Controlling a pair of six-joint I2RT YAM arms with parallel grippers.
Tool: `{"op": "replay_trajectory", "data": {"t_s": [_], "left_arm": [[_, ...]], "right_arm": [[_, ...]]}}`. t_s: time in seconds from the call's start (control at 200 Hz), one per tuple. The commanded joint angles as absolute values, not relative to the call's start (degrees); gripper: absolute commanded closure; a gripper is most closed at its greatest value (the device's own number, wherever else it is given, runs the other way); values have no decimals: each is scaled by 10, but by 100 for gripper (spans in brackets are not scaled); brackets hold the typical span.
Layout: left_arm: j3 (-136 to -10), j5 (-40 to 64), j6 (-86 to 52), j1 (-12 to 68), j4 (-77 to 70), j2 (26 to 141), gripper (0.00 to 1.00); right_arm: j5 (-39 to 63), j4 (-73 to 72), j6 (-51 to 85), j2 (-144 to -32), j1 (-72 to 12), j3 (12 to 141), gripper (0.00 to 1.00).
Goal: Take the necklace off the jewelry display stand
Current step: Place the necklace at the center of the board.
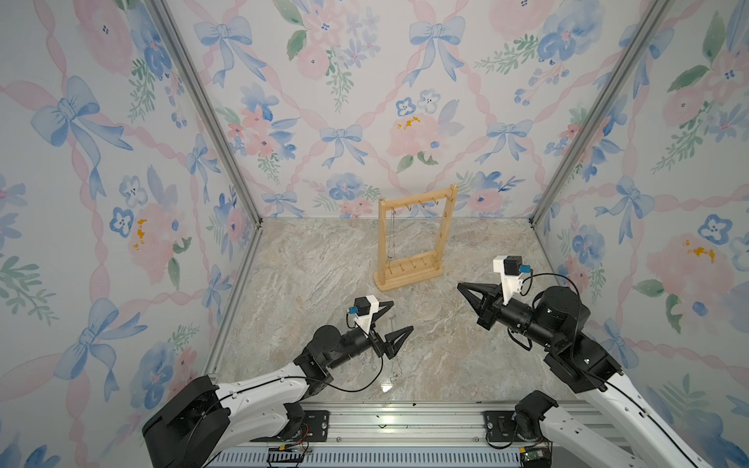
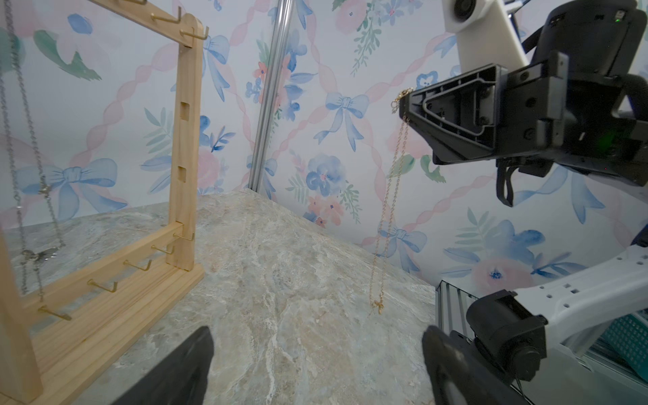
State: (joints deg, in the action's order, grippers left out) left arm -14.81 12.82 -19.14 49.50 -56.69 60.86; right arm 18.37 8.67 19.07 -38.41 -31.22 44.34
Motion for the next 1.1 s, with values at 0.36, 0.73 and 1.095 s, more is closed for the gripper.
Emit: {"op": "replay_trajectory", "data": {"t_s": [0.36,0.73,1.095], "left_arm": [[-225,236,-186,512,-583,712,11],[-321,305,-190,519,-574,822,22],[-374,336,-185,537,-559,883,27]], "right_arm": [[237,5,244,-367,-316,366,100],[246,9,246,-345,-316,348,100],[246,41,232,-323,-317,350,100]]}}
